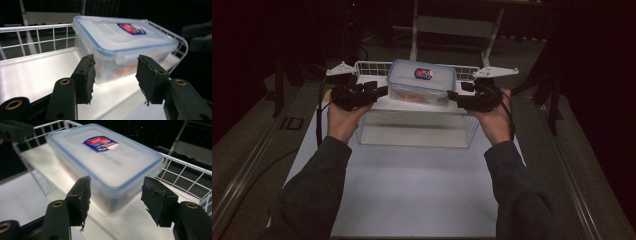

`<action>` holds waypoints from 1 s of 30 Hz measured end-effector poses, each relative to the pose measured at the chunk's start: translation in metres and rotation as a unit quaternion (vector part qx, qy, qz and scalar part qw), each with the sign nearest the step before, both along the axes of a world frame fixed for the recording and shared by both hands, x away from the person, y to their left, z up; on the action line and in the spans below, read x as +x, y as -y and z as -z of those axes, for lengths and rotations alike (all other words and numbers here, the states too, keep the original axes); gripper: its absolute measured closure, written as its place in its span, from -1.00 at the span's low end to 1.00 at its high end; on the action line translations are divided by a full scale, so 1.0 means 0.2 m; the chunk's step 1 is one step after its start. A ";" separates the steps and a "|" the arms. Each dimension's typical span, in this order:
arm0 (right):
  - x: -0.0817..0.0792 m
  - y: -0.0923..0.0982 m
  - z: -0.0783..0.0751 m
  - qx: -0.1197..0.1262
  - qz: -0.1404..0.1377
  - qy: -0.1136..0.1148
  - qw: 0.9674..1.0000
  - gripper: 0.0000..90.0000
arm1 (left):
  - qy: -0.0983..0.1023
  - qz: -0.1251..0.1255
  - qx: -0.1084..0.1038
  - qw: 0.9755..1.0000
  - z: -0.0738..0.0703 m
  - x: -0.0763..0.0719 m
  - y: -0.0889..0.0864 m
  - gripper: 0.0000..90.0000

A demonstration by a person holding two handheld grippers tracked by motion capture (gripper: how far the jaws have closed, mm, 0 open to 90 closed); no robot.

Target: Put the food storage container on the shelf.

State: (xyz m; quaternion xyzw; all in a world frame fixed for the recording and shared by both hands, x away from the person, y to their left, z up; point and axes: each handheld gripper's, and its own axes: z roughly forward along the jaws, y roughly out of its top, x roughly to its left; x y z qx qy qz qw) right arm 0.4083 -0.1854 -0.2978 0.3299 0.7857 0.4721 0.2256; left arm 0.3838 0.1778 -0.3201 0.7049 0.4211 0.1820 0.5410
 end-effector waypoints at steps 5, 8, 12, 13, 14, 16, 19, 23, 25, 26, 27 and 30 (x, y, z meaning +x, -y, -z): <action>-0.12 0.01 -0.03 -0.019 -0.024 0.017 0.999 -0.11 | 0.029 0.017 0.061 0.998 -0.05 -0.15 -0.01 0.04; -0.19 0.02 -0.03 -0.029 -0.041 0.022 0.999 -0.12 | 0.043 0.034 0.090 0.994 -0.05 -0.23 -0.01 0.02; -0.28 0.03 0.00 -0.052 -0.055 0.027 0.997 -0.13 | 0.044 0.044 0.101 0.993 0.00 -0.32 -0.03 0.01; -0.30 0.03 0.01 -0.058 -0.059 0.029 0.996 -0.15 | 0.044 0.044 0.104 0.993 0.02 -0.34 -0.03 0.01; -0.33 0.03 0.03 -0.066 -0.061 0.030 0.995 -0.17 | 0.045 0.044 0.104 0.993 0.03 -0.36 -0.04 0.01; -0.37 0.05 0.06 -0.073 -0.064 0.039 0.995 -0.19 | 0.045 0.043 0.097 0.993 0.06 -0.40 -0.07 0.00; -0.44 0.08 0.11 -0.069 -0.064 0.040 0.995 -0.25 | 0.048 0.043 0.086 0.994 0.11 -0.47 -0.11 -0.02; -0.51 0.15 0.22 -0.064 -0.054 0.034 0.996 -0.30 | 0.046 0.039 0.074 0.995 0.20 -0.57 -0.19 -0.06; -0.54 0.20 0.28 -0.046 -0.046 0.028 0.997 -0.31 | 0.044 0.026 0.074 0.996 0.25 -0.62 -0.22 -0.09; -0.55 0.22 0.31 -0.037 -0.042 0.023 0.998 -0.31 | 0.045 0.020 0.073 0.996 0.27 -0.64 -0.24 -0.13; -0.57 0.24 0.33 -0.030 -0.038 0.020 0.999 -0.31 | 0.045 0.013 0.071 0.996 0.28 -0.65 -0.25 -0.16; -0.63 0.31 0.42 -0.016 -0.026 0.009 0.999 -0.31 | 0.048 -0.008 0.074 0.996 0.34 -0.71 -0.29 -0.19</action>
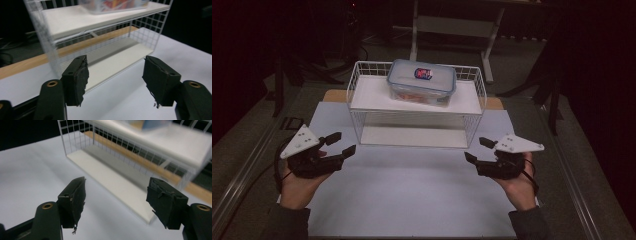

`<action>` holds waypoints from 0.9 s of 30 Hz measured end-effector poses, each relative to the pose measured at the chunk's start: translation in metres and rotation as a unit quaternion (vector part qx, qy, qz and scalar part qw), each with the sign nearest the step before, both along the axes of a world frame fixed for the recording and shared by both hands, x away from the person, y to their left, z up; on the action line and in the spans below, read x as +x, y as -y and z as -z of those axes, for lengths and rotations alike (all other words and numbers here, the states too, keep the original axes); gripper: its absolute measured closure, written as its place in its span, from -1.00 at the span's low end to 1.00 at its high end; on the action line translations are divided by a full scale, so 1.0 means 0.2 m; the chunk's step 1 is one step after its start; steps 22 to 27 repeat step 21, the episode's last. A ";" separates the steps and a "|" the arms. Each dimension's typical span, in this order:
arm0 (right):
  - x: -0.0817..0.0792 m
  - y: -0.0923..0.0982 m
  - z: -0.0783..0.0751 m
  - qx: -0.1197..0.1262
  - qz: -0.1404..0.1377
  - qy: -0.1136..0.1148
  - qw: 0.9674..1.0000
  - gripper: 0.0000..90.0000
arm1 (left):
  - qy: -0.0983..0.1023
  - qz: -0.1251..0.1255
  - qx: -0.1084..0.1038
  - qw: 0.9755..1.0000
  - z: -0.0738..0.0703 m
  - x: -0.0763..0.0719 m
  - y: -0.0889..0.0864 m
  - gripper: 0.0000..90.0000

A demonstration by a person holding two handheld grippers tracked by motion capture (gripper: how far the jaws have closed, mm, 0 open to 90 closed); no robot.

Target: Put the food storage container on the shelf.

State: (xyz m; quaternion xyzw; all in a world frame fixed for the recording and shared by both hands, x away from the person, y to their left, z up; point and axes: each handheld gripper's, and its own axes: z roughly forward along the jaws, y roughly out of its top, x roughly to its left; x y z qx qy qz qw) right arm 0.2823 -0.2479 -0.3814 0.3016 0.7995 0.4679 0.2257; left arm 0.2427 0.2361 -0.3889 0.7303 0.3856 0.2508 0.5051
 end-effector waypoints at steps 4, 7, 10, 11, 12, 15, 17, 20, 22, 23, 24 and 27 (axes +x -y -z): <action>-0.08 0.08 0.07 0.016 0.013 -0.007 1.000 -0.31 | 0.003 -0.016 -0.003 1.000 0.07 -0.05 -0.04 -0.20; -0.12 0.12 0.11 0.023 0.022 -0.005 0.999 -0.31 | 0.003 -0.025 -0.009 1.000 0.11 -0.09 -0.06 -0.20; -0.16 0.15 0.14 0.037 0.031 -0.007 0.999 -0.31 | -0.001 -0.033 -0.018 0.999 0.16 -0.12 -0.09 -0.20; -0.17 0.16 0.16 0.043 0.035 -0.007 0.998 -0.31 | -0.002 -0.033 -0.019 0.999 0.17 -0.12 -0.09 -0.20; -0.17 0.17 0.17 0.045 0.036 -0.007 0.998 -0.31 | -0.003 -0.035 -0.017 0.999 0.18 -0.13 -0.10 -0.20; -0.19 0.19 0.20 0.046 0.041 -0.013 0.998 -0.31 | -0.001 -0.042 -0.010 0.999 0.21 -0.14 -0.11 -0.20; -0.20 0.20 0.22 0.053 0.045 -0.013 0.998 -0.31 | 0.002 -0.046 -0.012 0.999 0.23 -0.15 -0.12 -0.20; -0.21 0.21 0.24 0.054 0.051 -0.014 0.997 -0.32 | -0.004 -0.049 -0.021 0.999 0.25 -0.15 -0.13 -0.20; -0.22 0.22 0.24 0.055 0.052 -0.014 0.997 -0.32 | -0.005 -0.055 -0.021 0.998 0.25 -0.14 -0.14 -0.20; -0.22 0.22 0.24 0.055 0.052 -0.014 0.997 -0.32 | -0.005 -0.055 -0.021 0.998 0.25 -0.14 -0.14 -0.20; -0.22 0.22 0.24 0.055 0.052 -0.014 0.997 -0.32 | -0.005 -0.055 -0.021 0.998 0.25 -0.14 -0.14 -0.20; -0.22 0.22 0.24 0.055 0.052 -0.014 0.997 -0.32 | -0.005 -0.055 -0.021 0.998 0.25 -0.14 -0.14 -0.20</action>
